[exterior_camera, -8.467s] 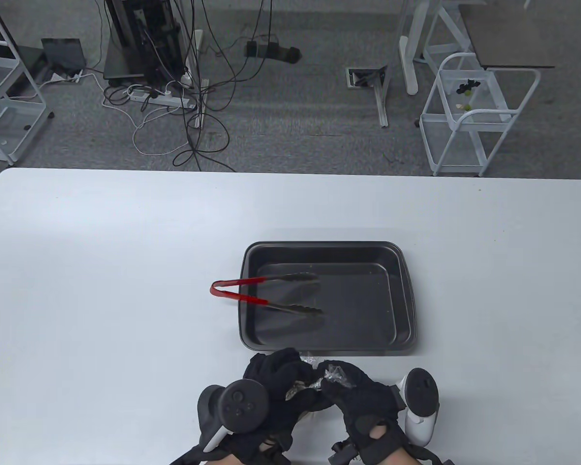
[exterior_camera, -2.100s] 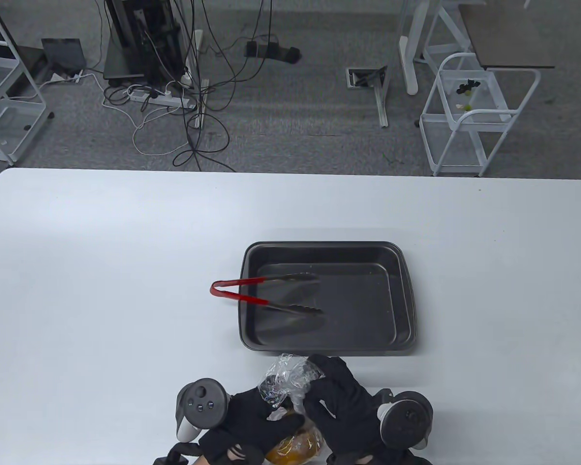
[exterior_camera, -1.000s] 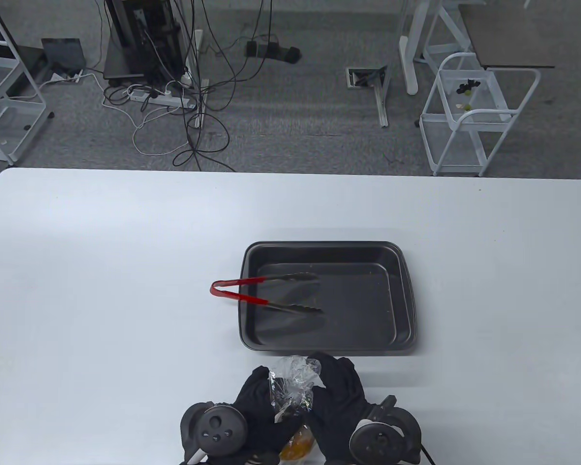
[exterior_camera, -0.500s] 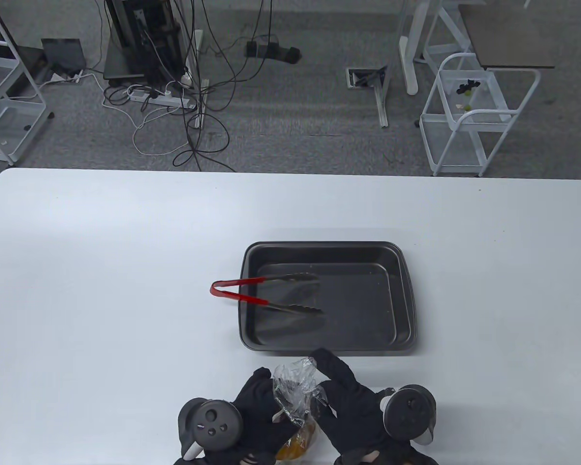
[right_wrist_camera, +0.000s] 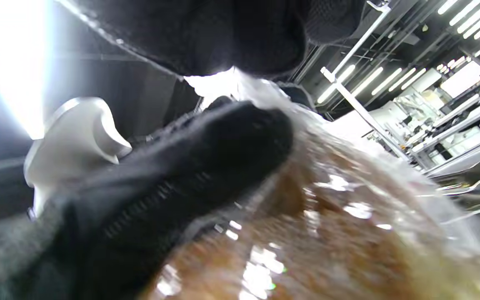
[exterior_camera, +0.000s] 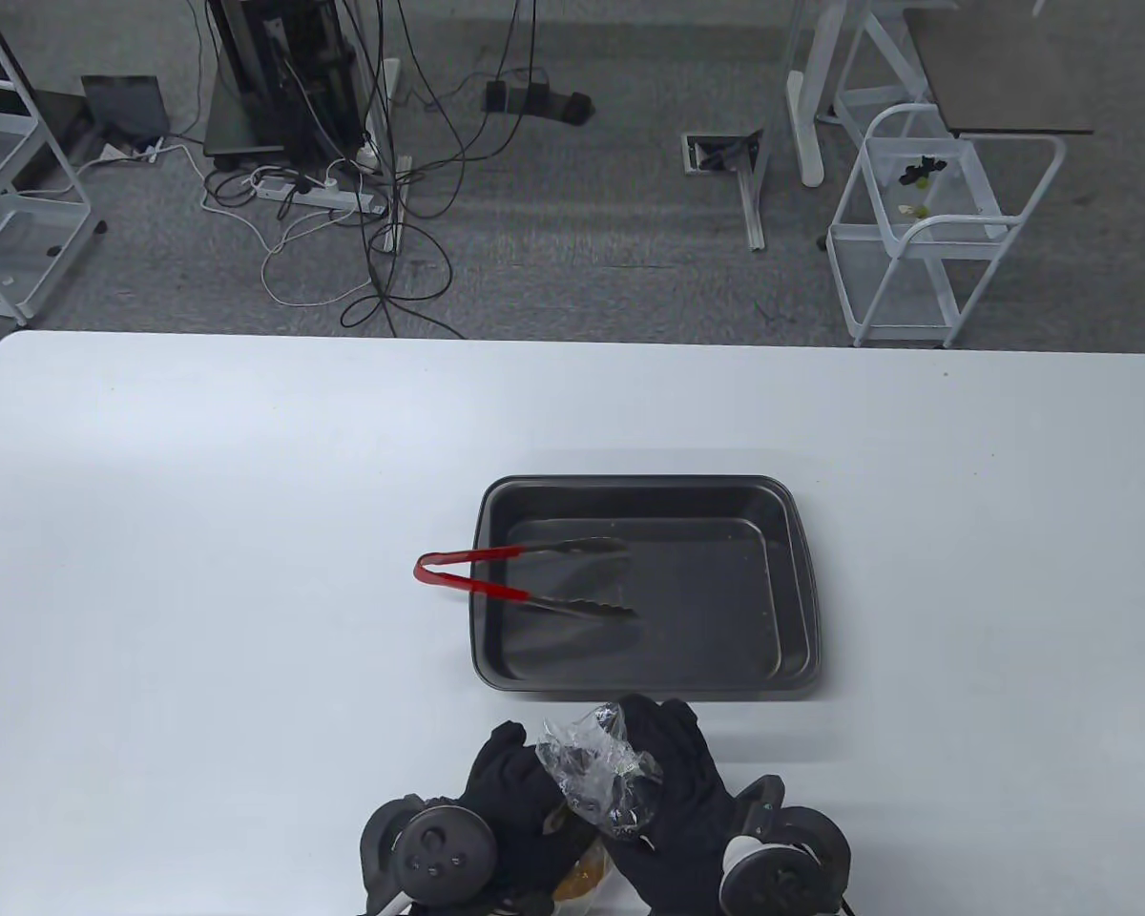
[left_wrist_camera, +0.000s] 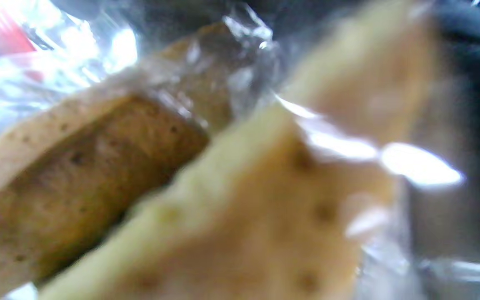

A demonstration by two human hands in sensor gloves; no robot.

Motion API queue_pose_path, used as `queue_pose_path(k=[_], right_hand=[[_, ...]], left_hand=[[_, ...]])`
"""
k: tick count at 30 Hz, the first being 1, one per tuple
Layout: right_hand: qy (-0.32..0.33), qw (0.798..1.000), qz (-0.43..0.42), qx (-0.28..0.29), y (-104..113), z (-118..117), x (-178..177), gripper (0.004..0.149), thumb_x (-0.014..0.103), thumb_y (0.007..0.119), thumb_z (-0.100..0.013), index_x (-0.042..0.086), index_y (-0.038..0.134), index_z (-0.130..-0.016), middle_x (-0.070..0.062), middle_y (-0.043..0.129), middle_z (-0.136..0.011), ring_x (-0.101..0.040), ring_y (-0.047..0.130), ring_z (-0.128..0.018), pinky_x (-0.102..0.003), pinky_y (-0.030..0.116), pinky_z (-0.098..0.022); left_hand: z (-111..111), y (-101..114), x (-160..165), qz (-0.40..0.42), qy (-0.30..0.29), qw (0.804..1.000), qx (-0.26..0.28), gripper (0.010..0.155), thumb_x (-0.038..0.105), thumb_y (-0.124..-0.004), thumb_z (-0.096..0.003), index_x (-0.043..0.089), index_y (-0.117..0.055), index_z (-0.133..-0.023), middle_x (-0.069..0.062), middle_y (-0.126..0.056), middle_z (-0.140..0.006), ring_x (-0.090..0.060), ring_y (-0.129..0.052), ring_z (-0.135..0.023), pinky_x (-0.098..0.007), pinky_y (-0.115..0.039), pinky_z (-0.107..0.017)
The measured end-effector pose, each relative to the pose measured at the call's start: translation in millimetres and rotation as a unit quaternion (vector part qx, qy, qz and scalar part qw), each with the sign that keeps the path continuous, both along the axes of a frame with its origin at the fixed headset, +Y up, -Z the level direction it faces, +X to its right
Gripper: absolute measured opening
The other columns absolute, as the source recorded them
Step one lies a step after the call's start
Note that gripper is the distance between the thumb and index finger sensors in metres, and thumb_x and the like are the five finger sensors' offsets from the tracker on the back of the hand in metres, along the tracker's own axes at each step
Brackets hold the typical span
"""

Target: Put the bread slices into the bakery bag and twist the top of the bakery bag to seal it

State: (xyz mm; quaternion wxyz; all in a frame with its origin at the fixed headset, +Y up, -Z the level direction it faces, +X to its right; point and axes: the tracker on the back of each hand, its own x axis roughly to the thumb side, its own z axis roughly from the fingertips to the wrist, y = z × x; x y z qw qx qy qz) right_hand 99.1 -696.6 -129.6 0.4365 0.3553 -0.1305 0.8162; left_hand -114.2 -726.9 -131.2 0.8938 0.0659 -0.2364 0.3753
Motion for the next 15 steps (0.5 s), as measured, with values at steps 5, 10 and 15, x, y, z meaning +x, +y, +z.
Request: queue_pose_path(k=[5,10,15], right_hand=[[0.039,0.993,-0.075,-0.078,-2.7,-10.2,10.1,0.043,0.021,0.089,-0.044,-0.018,0.084,-0.064,-0.031,0.047,-0.109,-0.059,0.049,-0.097,-0.078,0.033,-0.063],[0.037,0.994,-0.074,-0.075,-6.6,-14.7,10.6,0.044,0.023,0.089,-0.045,-0.015,0.084,-0.065,-0.029,0.047,-0.110,-0.058,0.050,-0.098,-0.077,0.034,-0.063],[0.049,0.993,-0.088,-0.064,-9.1,-14.1,5.0,0.044,0.024,0.088,-0.044,-0.013,0.084,-0.068,-0.028,0.048,-0.110,-0.057,0.052,-0.098,-0.076,0.036,-0.065]], left_hand=[[2.1,3.4,-2.8,0.020,-0.002,1.000,0.014,0.051,0.046,-0.094,-0.0480,0.028,-0.076,-0.093,-0.004,-0.087,-0.087,-0.023,-0.096,-0.073,-0.066,-0.052,-0.080],[-5.5,-3.2,-5.3,0.124,-0.076,0.988,-0.056,0.048,0.043,-0.092,-0.0487,0.029,-0.076,-0.092,-0.004,-0.086,-0.089,-0.024,-0.093,-0.076,-0.067,-0.049,-0.081],[-21.8,-25.1,-11.6,0.260,-0.158,0.934,-0.186,0.047,0.039,-0.090,-0.0487,0.031,-0.076,-0.093,-0.002,-0.083,-0.094,-0.026,-0.089,-0.084,-0.067,-0.048,-0.081]])
